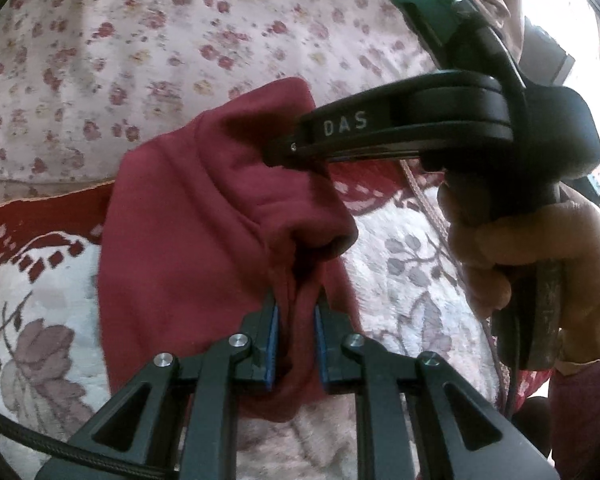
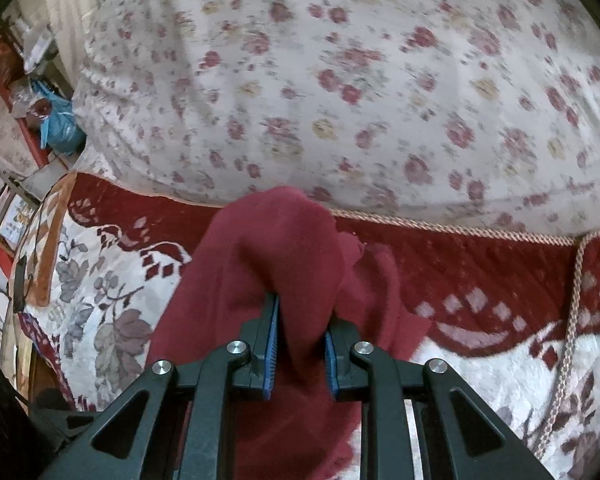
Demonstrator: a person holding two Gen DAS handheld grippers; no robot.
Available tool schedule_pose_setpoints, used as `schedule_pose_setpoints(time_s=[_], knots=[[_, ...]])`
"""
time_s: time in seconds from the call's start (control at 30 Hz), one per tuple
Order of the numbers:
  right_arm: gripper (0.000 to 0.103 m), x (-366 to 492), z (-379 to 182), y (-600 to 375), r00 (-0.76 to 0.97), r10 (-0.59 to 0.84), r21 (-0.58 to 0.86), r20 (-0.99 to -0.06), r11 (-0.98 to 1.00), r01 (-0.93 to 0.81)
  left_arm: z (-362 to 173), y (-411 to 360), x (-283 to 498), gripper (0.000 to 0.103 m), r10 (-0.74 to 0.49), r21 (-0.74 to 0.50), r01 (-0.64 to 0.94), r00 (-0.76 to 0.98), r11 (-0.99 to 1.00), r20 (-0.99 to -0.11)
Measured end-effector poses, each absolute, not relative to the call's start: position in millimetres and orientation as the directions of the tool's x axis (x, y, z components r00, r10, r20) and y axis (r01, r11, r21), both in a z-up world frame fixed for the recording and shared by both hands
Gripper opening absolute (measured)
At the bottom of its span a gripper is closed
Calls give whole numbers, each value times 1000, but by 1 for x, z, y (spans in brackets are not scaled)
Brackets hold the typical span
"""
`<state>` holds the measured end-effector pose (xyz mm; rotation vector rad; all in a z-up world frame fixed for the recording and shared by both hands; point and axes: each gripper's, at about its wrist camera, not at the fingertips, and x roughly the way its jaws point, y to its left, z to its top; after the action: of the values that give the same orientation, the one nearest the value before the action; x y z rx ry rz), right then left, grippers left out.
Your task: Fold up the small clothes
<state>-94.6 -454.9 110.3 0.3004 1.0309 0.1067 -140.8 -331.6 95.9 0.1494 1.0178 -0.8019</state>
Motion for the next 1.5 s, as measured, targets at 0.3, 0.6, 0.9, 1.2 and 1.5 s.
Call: schedule_pose_setpoints(time_s=[0.3,0.6,0.9,1.2,1.5], knots=[[21,-88,51,-474,439,185,278,-879,948,156,72,-344,-141,16,-555,-291,673,212,679,-804],[53,-140,91,-489,544,194,352,-817,914,203,100,-254,-150,59,-592,-266,726,234,634,-772],[68,-206,106,-434,576,300,432,-761,896,103,72,-209,-122,59,-458,-184,599,344,779,-820],[19,-193,63,-412,523,251,358,-815,927,111,67,-214,-123,59,-424,-163,572,359,804,-831],[14,-227,55,-422,523,211,318,-826,940,122,62,-221,-116,69,-399,-138,547,394,826,-828]])
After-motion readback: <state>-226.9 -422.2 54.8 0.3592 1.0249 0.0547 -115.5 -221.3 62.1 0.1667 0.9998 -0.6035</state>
